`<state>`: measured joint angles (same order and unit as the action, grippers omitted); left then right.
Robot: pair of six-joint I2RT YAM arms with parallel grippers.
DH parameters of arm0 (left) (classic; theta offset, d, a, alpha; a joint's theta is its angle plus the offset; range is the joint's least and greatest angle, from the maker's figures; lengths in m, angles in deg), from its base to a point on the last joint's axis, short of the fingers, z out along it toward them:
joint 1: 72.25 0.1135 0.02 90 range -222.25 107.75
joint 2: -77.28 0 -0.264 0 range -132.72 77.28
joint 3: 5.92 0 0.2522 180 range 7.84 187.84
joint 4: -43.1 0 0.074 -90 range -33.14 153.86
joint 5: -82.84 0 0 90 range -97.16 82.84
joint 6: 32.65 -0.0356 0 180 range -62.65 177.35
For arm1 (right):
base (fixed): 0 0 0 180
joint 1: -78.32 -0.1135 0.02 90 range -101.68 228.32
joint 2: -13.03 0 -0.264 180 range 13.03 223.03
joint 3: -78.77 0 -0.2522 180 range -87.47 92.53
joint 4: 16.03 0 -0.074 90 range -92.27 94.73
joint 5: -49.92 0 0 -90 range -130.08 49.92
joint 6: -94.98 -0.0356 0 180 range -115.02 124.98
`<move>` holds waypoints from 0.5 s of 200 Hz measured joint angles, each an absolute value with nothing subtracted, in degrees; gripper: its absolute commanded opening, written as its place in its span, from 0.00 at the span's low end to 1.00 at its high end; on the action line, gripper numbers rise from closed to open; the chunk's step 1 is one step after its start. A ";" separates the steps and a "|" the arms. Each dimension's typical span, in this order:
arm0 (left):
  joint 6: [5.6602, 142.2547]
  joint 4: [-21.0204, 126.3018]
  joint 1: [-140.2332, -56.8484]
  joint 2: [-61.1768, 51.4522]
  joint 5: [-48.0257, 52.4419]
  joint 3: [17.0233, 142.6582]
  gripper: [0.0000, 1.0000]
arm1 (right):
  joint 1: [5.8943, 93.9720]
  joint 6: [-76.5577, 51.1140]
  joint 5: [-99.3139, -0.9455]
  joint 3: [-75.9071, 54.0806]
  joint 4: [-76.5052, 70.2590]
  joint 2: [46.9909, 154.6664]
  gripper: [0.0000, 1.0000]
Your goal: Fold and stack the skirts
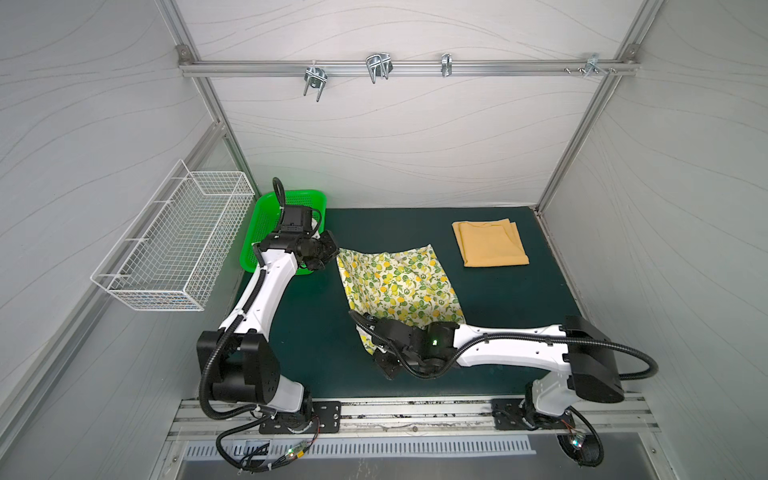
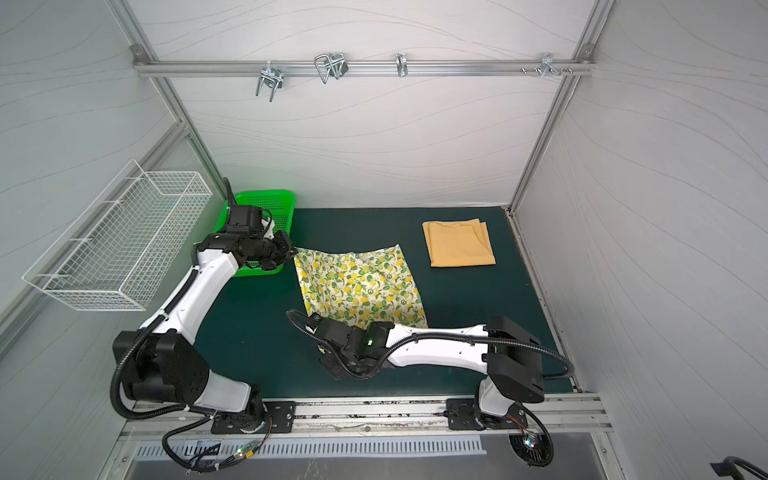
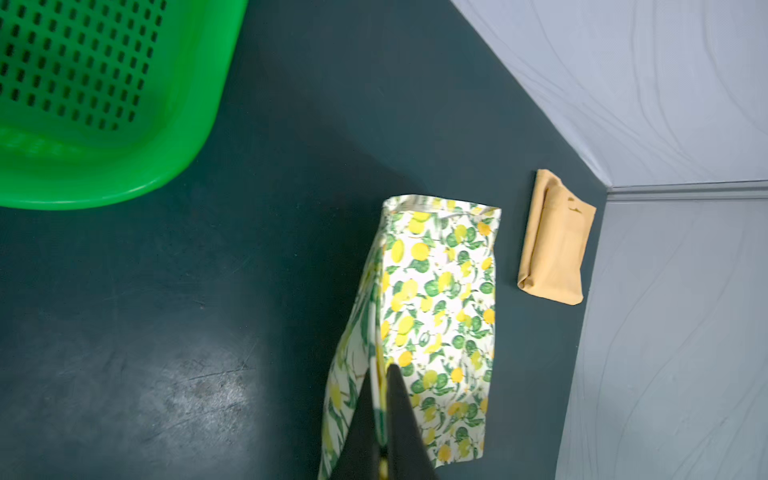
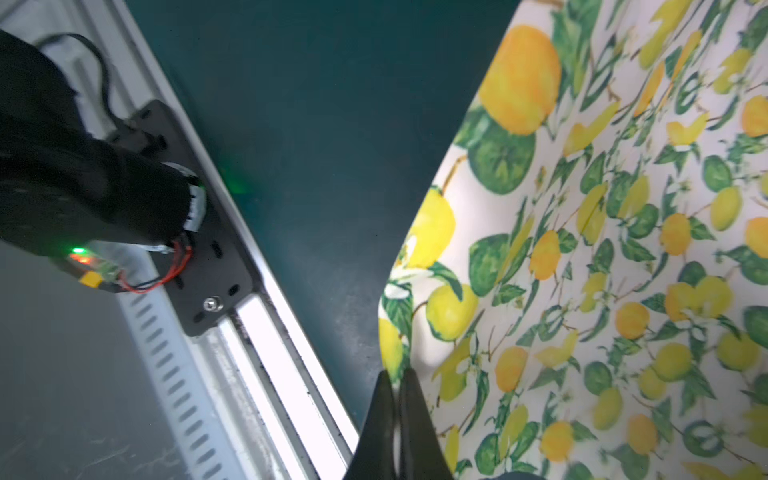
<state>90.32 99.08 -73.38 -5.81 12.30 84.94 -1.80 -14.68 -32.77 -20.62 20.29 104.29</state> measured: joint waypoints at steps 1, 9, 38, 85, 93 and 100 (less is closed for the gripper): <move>90.32 99.08 -73.33 -5.70 12.32 84.96 0.00 | -1.82 -14.62 -32.92 -20.49 20.32 104.23 0.03; 90.32 99.30 -72.90 -4.61 12.58 85.07 0.00 | -1.87 -14.29 -33.82 -19.61 20.69 103.68 0.03; 90.34 100.87 -71.52 -0.89 12.80 86.38 0.00 | -2.11 -12.45 -37.36 -14.67 23.68 102.11 0.03; 90.08 105.48 -70.89 5.08 11.43 95.43 0.00 | -2.57 -9.28 -44.00 -2.50 30.06 101.91 0.03; 90.06 106.29 -70.89 5.99 10.92 97.53 0.00 | -2.70 -8.87 -44.90 -0.66 30.83 101.78 0.03; 90.02 106.99 -70.89 6.89 10.40 99.72 0.00 | -2.78 -8.58 -45.64 0.72 31.40 101.54 0.03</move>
<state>90.02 106.99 -70.89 6.89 10.40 99.72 -2.78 -8.58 -45.64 0.72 31.40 101.54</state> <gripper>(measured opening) 0.047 0.053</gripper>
